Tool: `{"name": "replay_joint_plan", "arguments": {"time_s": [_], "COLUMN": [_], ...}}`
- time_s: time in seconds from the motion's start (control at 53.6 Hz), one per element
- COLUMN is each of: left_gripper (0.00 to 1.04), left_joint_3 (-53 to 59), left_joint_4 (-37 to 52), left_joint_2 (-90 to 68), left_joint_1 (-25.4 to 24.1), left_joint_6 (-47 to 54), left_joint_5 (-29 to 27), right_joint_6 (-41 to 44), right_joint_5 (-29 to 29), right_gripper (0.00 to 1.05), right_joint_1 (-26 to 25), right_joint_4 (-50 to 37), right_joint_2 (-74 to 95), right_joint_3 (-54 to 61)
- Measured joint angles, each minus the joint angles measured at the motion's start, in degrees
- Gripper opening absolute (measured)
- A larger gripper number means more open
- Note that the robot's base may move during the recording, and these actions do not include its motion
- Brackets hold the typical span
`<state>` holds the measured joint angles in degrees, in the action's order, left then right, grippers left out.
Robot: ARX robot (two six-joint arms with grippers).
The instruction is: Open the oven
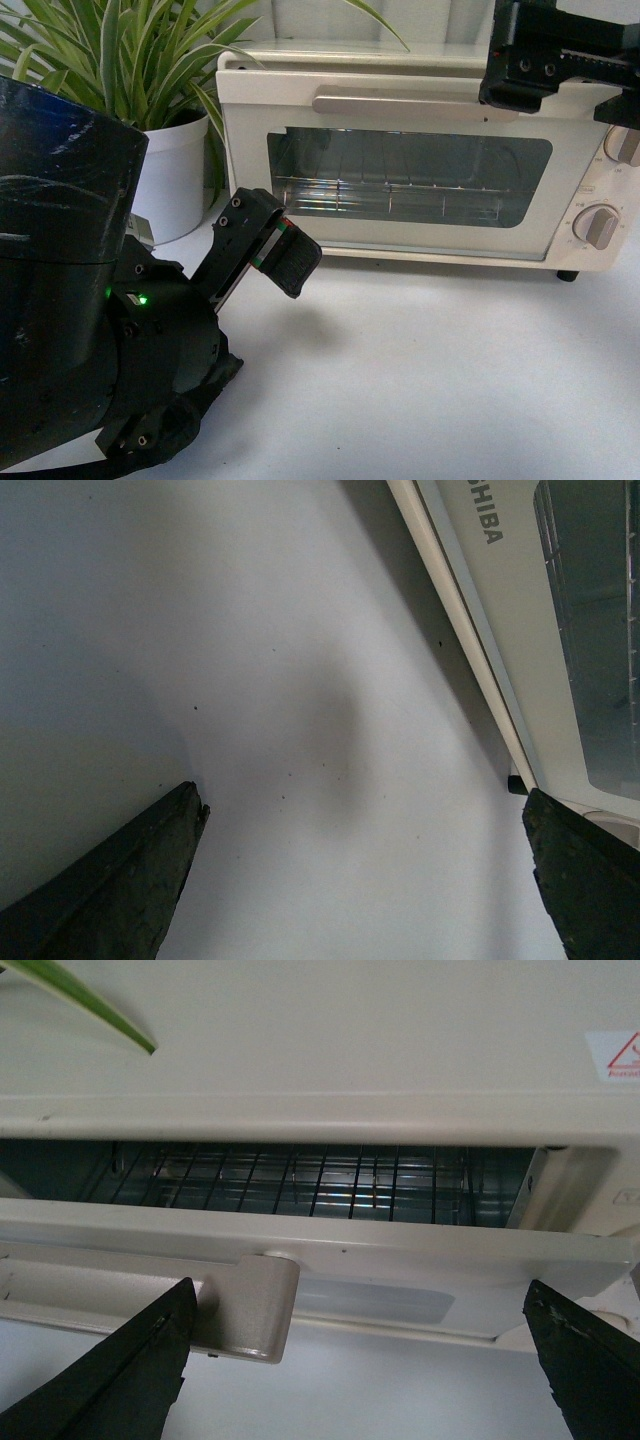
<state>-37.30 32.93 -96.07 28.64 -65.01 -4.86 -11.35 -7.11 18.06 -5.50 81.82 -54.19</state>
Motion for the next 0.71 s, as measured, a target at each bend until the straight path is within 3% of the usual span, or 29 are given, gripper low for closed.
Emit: {"name": "replay_joint_plan", "arguments": {"time_s": [0.709], "left_gripper": [0.98], "left_joint_3": [0.37], "left_joint_4": [0.0], "left_joint_2": [0.22], "left_joint_1": [-0.2], "left_joint_6": [0.35], "left_joint_5": [0.2], "right_joint_6": [1.07], "right_joint_5": [5.75], "right_gripper": [0.95], "right_joint_1": [3.04], "right_joint_4": [-6.69], "right_joint_2": [-6.69], "right_joint_3": [18.16]}}
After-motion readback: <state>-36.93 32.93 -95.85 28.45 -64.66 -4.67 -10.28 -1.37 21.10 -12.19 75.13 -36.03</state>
